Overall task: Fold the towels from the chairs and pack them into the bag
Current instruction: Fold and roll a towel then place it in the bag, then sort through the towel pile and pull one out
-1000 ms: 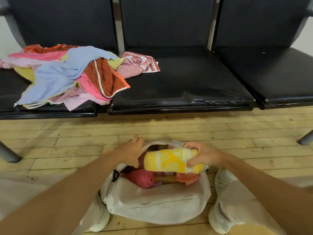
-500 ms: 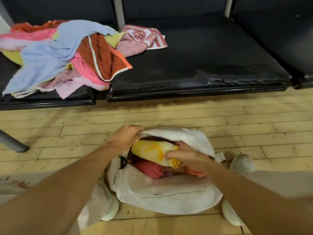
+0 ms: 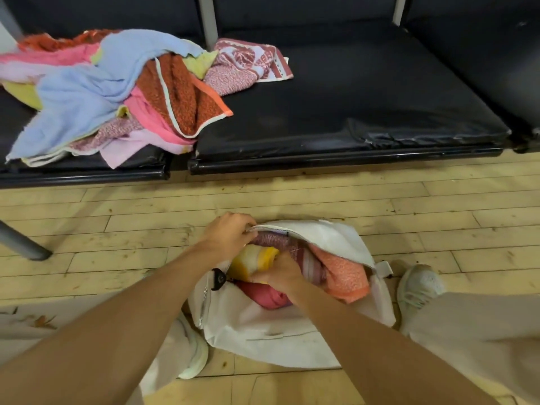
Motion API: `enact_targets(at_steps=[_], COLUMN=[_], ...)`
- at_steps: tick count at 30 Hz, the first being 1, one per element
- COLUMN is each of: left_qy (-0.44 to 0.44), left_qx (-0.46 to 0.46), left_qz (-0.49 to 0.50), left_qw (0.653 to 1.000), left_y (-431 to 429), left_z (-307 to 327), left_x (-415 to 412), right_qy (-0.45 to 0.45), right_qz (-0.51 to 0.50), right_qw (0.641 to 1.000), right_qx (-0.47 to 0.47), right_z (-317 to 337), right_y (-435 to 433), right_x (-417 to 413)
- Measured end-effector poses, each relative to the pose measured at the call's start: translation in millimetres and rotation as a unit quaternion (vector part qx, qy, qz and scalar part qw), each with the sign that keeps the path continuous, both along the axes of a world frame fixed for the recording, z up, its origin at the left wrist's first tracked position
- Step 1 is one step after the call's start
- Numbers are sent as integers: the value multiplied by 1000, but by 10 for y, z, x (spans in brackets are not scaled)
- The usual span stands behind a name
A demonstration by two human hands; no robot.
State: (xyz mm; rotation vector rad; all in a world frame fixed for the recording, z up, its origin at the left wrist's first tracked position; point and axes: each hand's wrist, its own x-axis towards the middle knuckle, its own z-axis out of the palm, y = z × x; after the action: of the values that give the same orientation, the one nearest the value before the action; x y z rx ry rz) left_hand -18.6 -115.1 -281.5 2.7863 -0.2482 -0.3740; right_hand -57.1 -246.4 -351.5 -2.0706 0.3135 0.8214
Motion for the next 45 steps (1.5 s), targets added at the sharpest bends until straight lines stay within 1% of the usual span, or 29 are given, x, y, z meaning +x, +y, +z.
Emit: enact_targets(at_steps=[2, 3, 5, 6, 7, 9, 11, 17, 20, 22, 25, 28, 30, 32, 34, 36, 38, 40, 42, 45], left_qy=[91, 135, 177, 182, 183, 182, 161, 48, -1, -63, -169, -209, -222, -209, -179, -163, -190, -222, -227, -234], left_qx=[-46, -45, 12, 38, 46, 28, 11, -21, -43, -54, -83, -75, -62, -50, -49, -32, -25, -40, -42, -23], left_qz=[-2, -19, -73, -98, -119, -149, -167, -161, -109, -49, 56, 163, 226, 271, 289, 283, 295, 328, 363, 380], left_qw=[995, 990, 981, 978, 975, 972, 973, 986, 993, 995, 981, 961, 946, 938, 939, 944, 936, 917, 903, 895], left_y=[17, 10, -33, -65, -97, -129, -111, 337, 723, 998, 1356, 1670, 1922, 2183, 2388, 2491, 2496, 2445, 2380, 2363], left_z=[63, 106, 229, 324, 445, 704, 991, 1623, 1801, 1804, 1695, 1601, 1524, 1404, 1262, 1144, 1123, 1188, 1257, 1324], left_x=[22, 31, 51, 47, 33, 9, -16, 8, 74, 122, 150, 194, 211, 181, 98, 39, 44, 85, 114, 111], right_qy=[-15, -33, -50, -51, -54, -64, -81, -215, -260, -279, -302, -329, -340, -338, -343, -355, -357, -348, -338, -326], right_qz=[27, 50, 85, 80, 69, 50, 48, 71, 92, 111, 128, 129, 125, 120, 122, 129, 128, 129, 136, 151], right_qw=[999, 997, 992, 994, 995, 997, 996, 973, 959, 951, 943, 933, 928, 927, 923, 917, 916, 919, 922, 925], right_qx=[-31, -54, -77, -62, -40, -16, 6, 50, 68, 68, 60, 68, 87, 113, 124, 124, 128, 131, 129, 125], right_z=[72, 132, 232, 302, 391, 664, 1014, 1931, 2261, 2379, 2399, 2332, 2270, 2199, 2147, 2134, 2154, 2185, 2220, 2258], right_y=[-164, -267, -454, -525, -592, -684, -697, -451, -209, -17, 324, 697, 946, 1167, 1341, 1442, 1469, 1447, 1408, 1355], right_x=[-77, -113, -108, -84, -52, 25, 112, 508, 710, 852, 1082, 1225, 1264, 1258, 1220, 1168, 1127, 1107, 1096, 1100])
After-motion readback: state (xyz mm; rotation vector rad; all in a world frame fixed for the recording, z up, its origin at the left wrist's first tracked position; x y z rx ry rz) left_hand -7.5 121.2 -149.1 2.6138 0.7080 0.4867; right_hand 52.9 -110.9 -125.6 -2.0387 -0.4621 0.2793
